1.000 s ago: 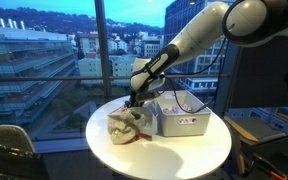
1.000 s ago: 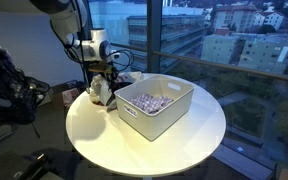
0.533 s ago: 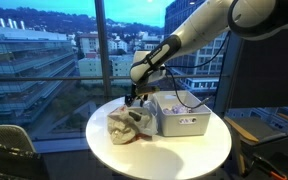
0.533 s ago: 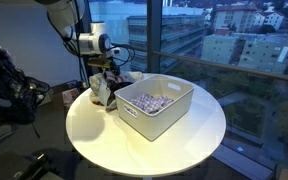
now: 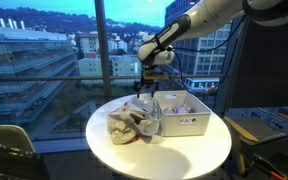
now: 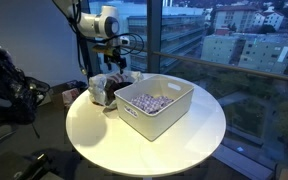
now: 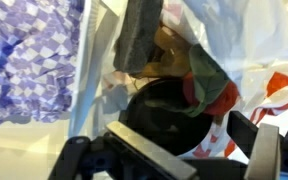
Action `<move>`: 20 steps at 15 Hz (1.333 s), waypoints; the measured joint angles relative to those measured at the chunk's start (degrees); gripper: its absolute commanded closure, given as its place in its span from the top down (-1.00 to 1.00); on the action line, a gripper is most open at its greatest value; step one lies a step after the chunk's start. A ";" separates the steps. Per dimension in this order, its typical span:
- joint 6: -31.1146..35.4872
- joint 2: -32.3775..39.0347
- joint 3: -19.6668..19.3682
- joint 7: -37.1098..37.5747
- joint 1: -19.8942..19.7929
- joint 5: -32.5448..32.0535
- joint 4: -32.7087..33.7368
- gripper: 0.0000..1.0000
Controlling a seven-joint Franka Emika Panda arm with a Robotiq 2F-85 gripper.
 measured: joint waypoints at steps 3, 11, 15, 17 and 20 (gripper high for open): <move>0.07 -2.58 -3.92 5.31 -1.00 -0.07 -1.76 1.00; -0.34 -3.61 -9.27 14.36 -7.74 0.19 -9.04 1.00; 0.83 1.36 -8.93 14.44 -9.16 0.57 -9.25 1.00; 2.38 4.55 -8.83 14.44 -9.16 0.66 -7.72 1.00; 2.38 9.49 -8.83 14.48 -9.13 0.68 -3.51 1.00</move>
